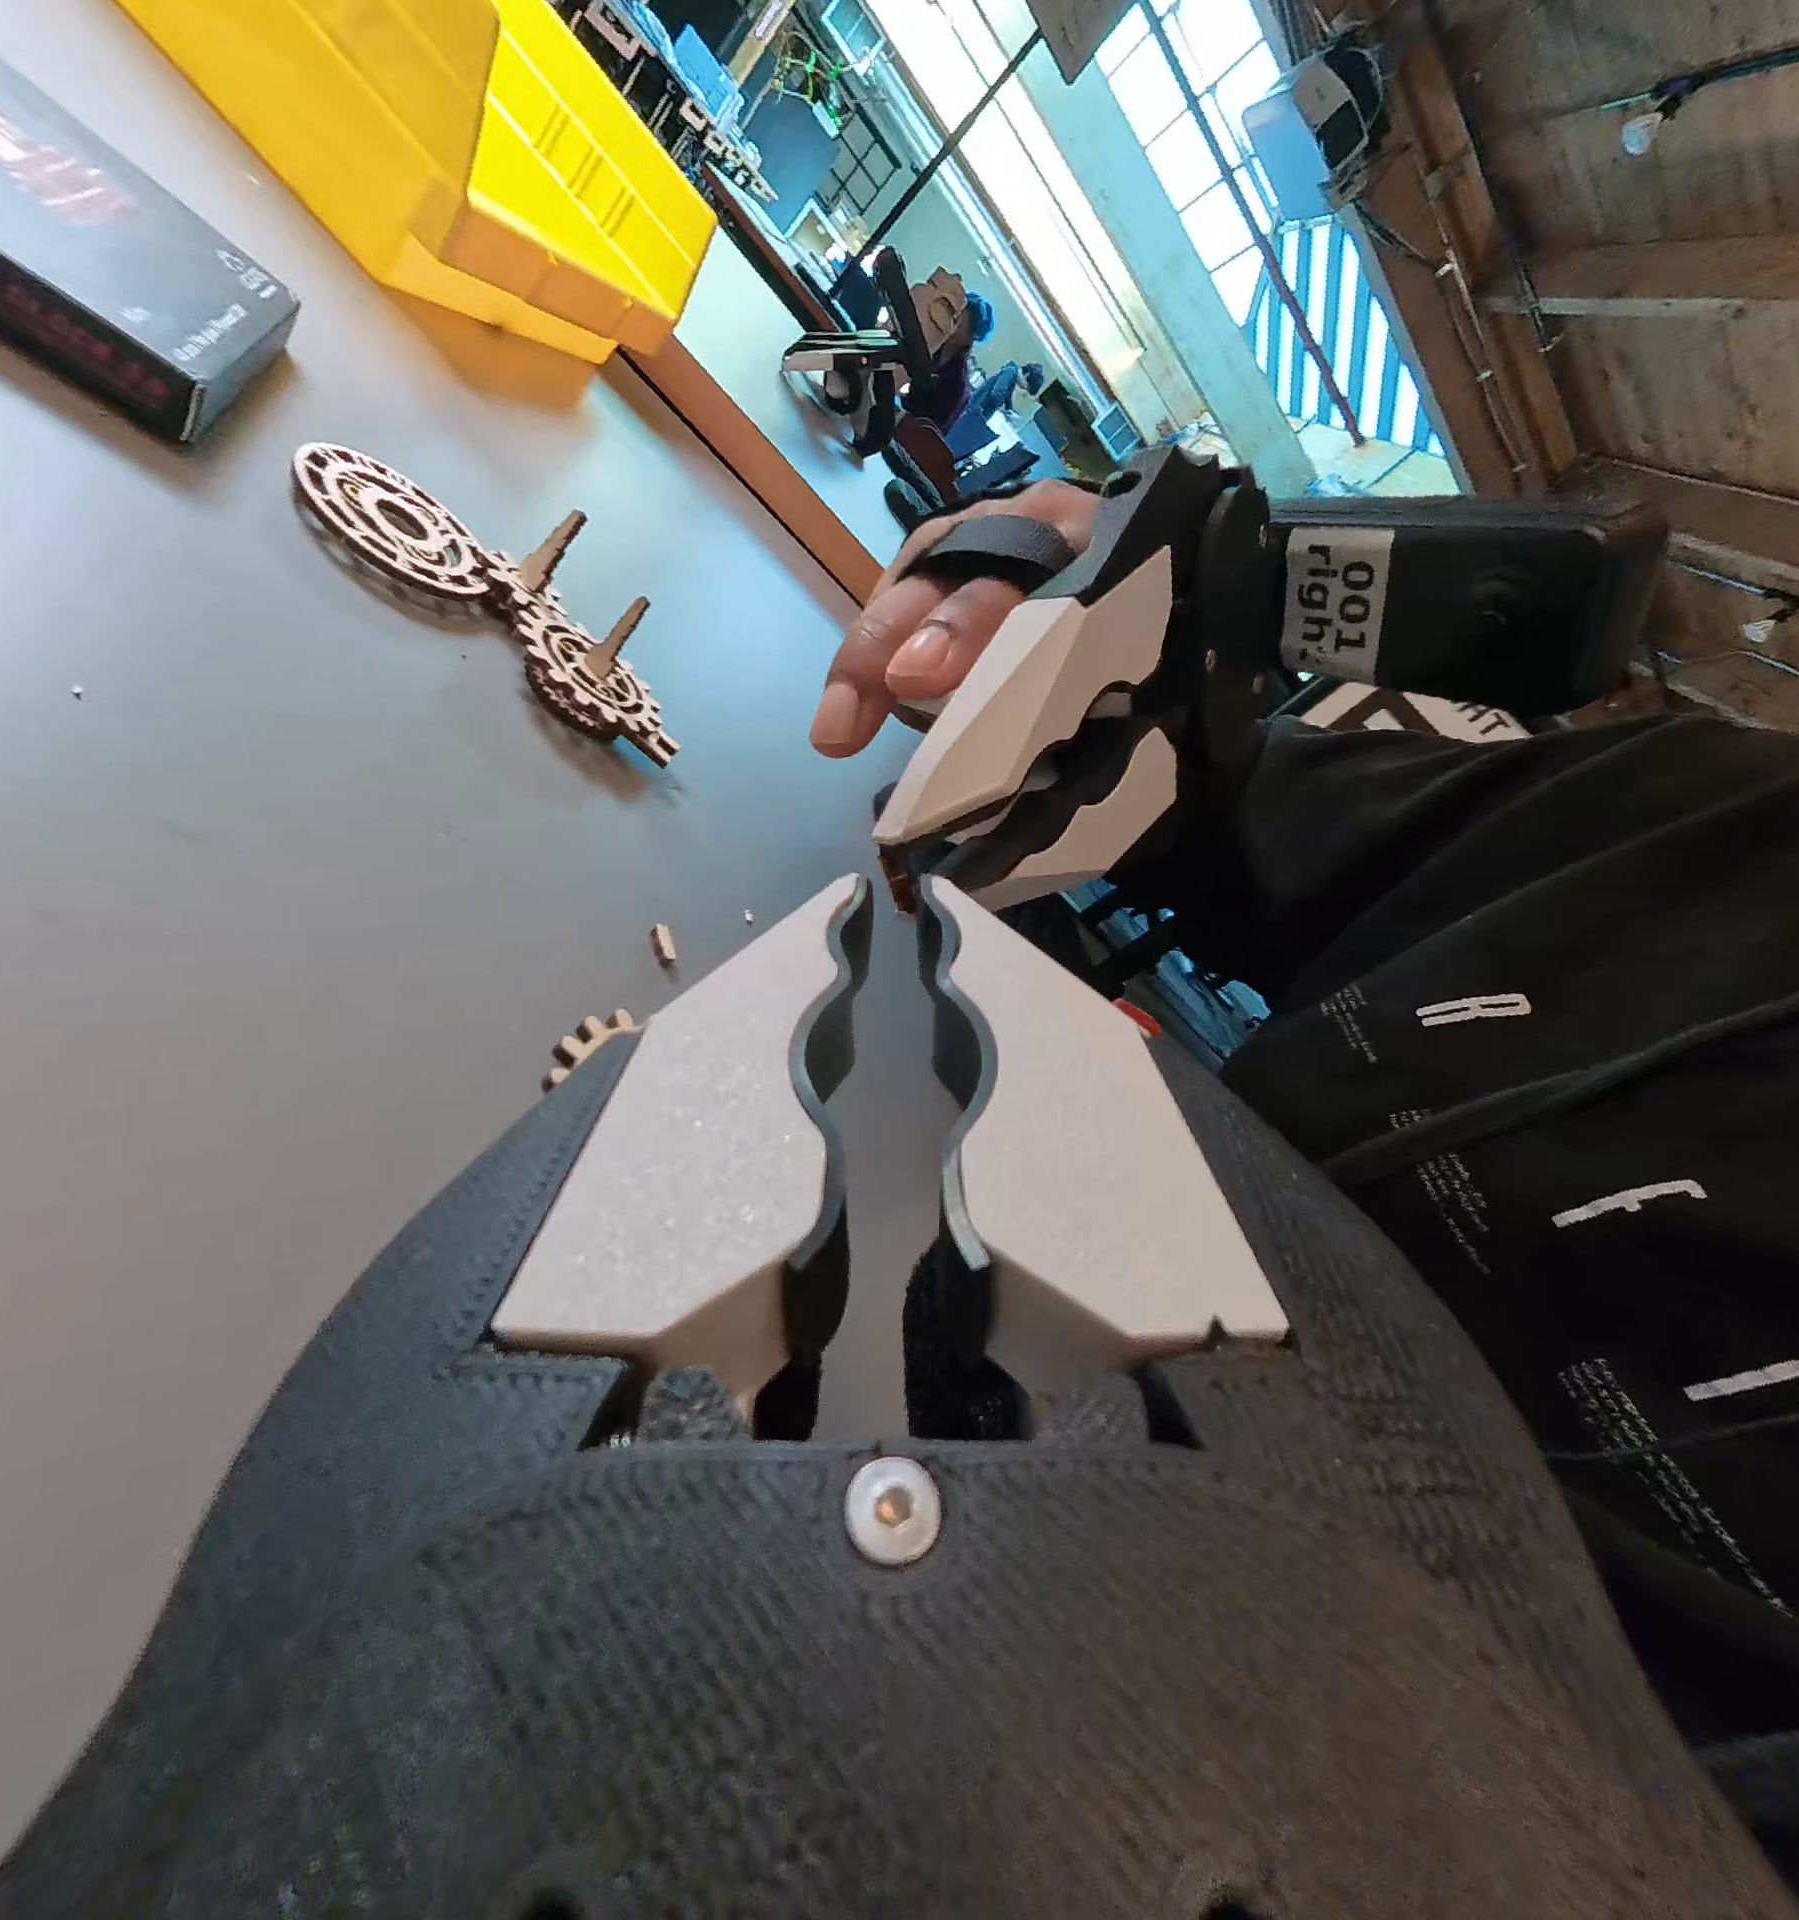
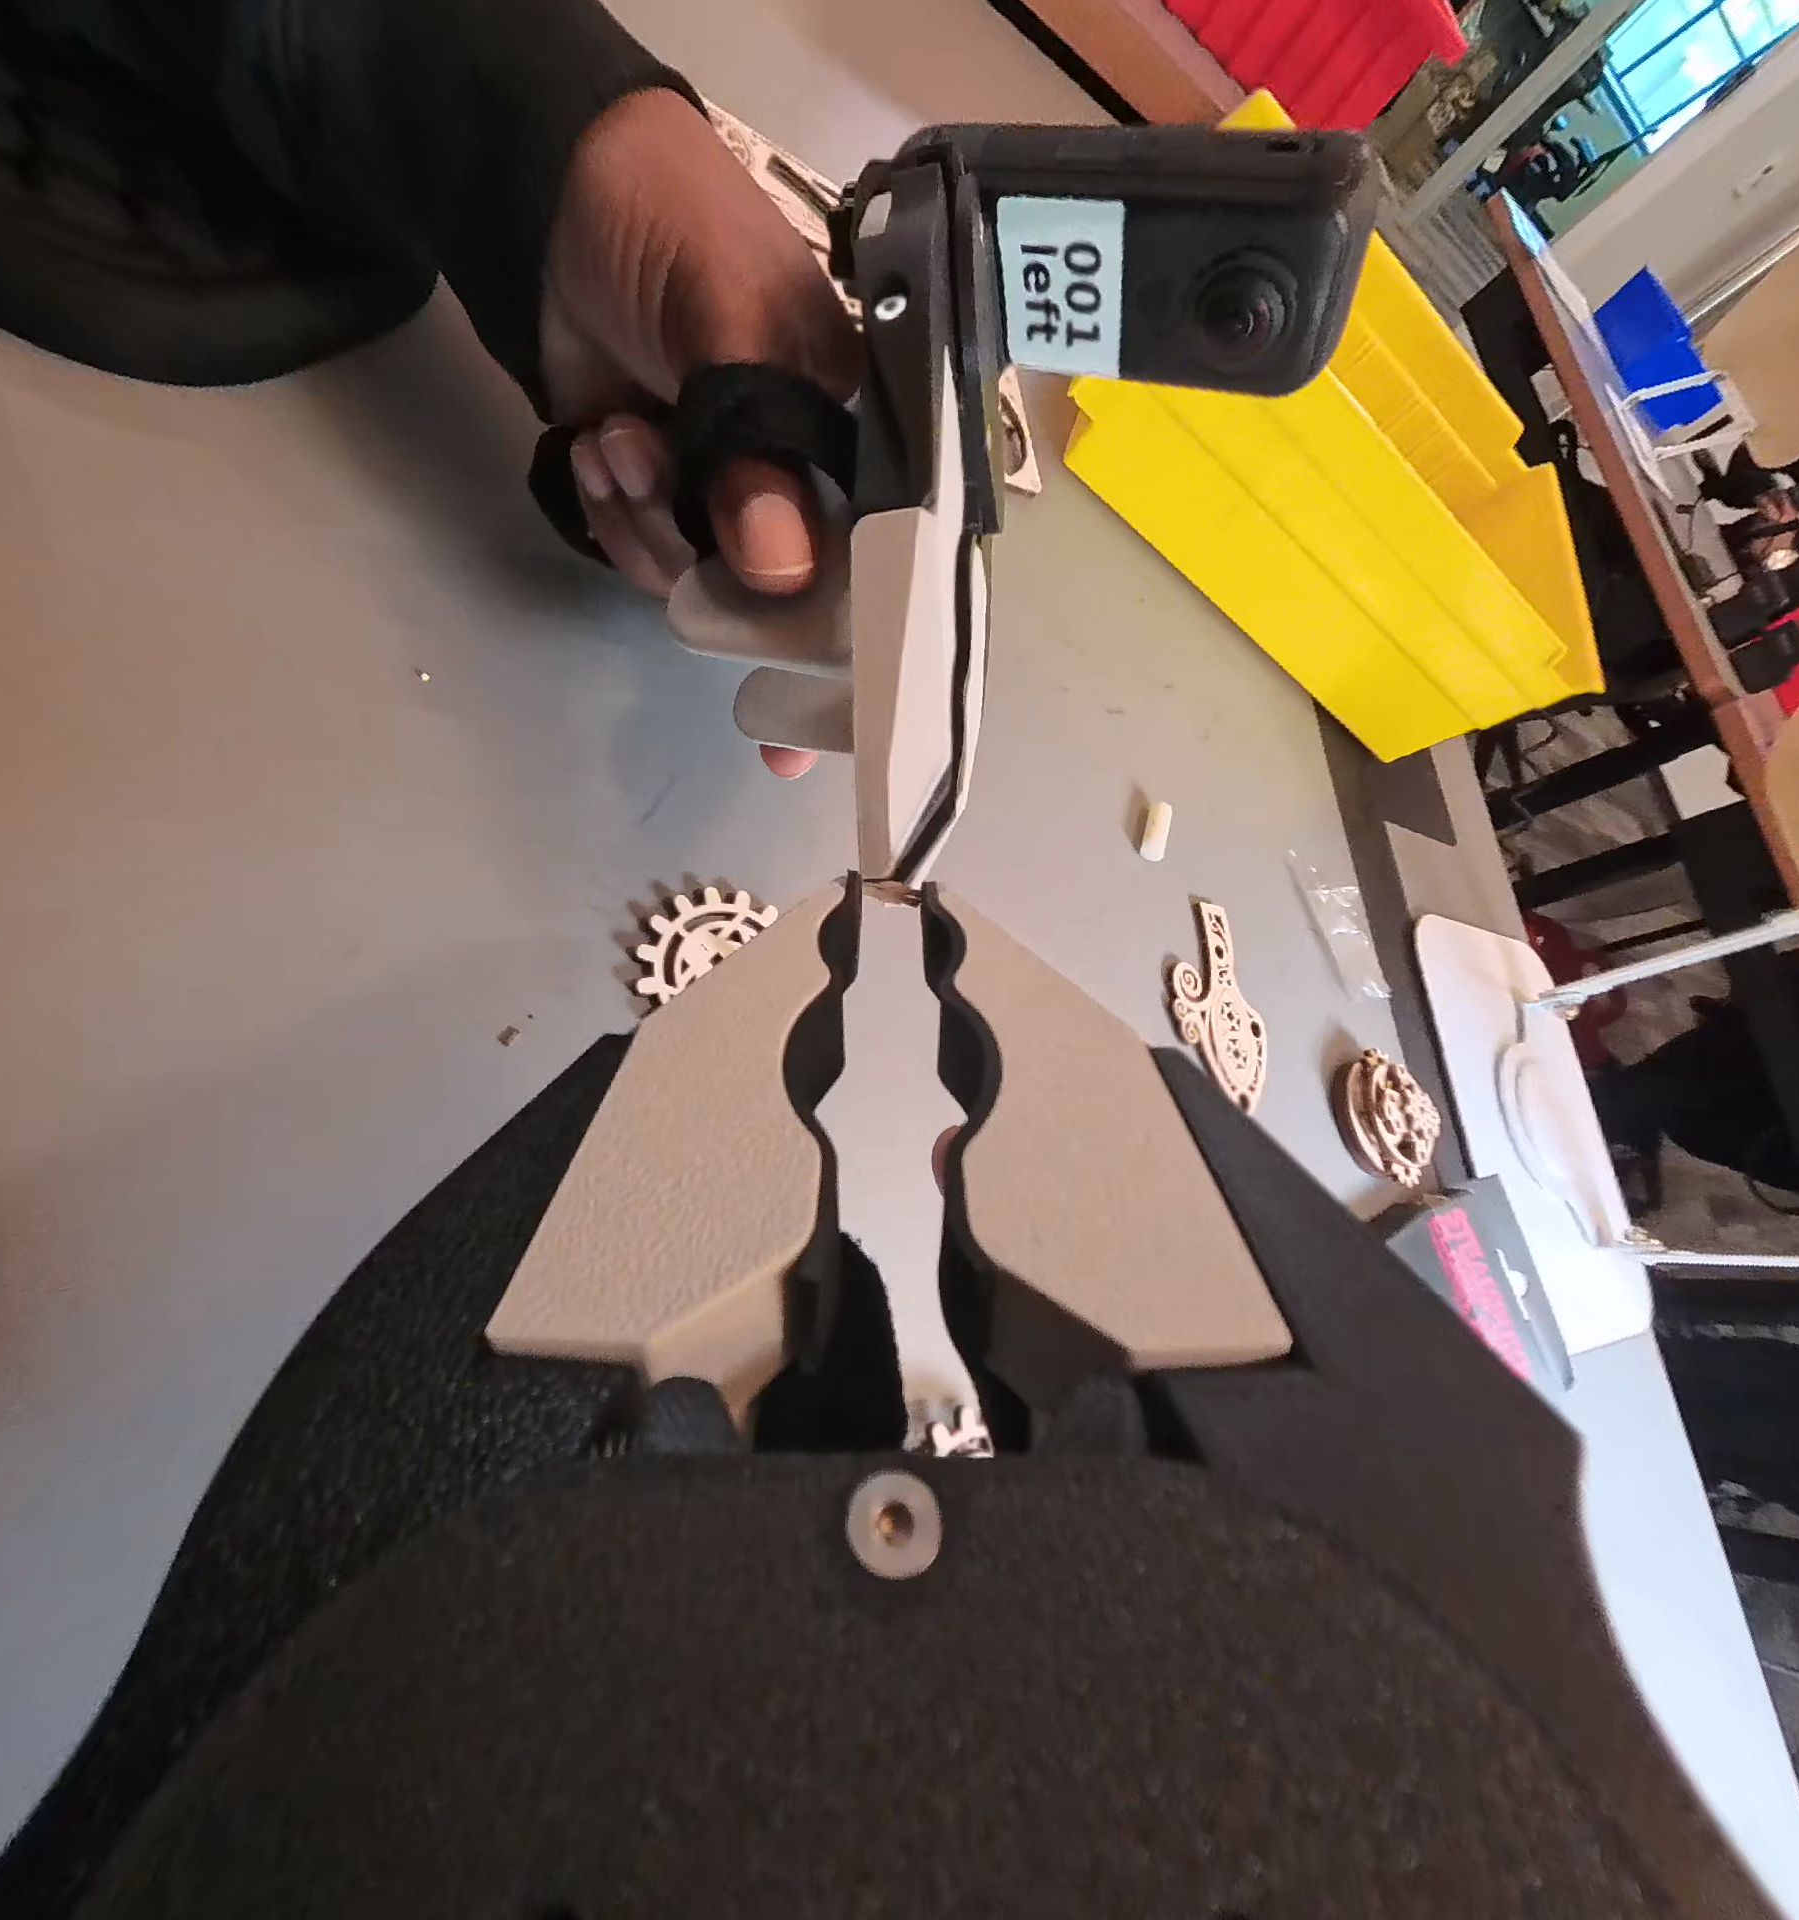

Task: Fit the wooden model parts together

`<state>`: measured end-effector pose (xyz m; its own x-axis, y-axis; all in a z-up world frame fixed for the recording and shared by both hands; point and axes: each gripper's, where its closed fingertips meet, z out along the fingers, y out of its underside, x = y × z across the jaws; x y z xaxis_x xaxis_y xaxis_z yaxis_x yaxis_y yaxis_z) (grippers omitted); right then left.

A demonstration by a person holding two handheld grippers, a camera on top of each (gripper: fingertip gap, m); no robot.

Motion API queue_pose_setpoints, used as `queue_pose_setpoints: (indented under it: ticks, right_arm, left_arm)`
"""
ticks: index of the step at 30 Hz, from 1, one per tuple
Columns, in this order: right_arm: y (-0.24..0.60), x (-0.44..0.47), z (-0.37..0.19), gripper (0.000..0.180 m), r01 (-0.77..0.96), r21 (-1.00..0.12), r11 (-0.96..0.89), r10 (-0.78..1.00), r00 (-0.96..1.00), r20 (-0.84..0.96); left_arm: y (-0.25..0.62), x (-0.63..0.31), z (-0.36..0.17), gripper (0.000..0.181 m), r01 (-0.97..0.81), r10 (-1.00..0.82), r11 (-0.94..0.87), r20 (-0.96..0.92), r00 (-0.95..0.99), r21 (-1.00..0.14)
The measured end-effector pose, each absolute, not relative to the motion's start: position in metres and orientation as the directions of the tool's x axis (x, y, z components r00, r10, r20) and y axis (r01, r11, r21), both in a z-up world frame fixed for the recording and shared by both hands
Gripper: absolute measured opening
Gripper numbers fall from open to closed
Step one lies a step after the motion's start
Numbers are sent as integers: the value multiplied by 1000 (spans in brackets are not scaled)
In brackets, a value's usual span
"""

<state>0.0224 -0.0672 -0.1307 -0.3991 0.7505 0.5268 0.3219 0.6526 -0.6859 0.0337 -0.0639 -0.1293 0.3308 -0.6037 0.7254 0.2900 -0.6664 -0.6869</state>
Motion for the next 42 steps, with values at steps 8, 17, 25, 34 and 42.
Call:
queue_pose_setpoints:
  ticks: [8, 17, 25, 34, 42]
  right_arm:
    - [-75, 26, -117, 9, 268, -706, 655, 745, -386, 544]
    - [-80, 37, -115, 9, 395, -866, 307, 870, -486, 86]
    - [-87, 44, -135, 3, 469, -820, 329, 834, -551, 20]
    - [-80, 41, -137, 1, 475, -808, 348, 853, -519, 63]
    - [-65, 35, -178, 1, 630, -674, 387, 888, -452, 86]
  left_arm:
    - [-73, 38, -116, 2, 262, -685, -623, 676, 273, -737]
    - [-82, 48, -127, 2, -30, -821, -415, 361, 443, -909]
    - [-86, 54, -134, 1, -113, -845, -376, 289, 450, -920]
    - [-76, 39, -142, 5, -140, -800, -404, 275, 533, -904]
    - [-68, 11, -176, 50, -270, -743, -479, 222, 632, -835]
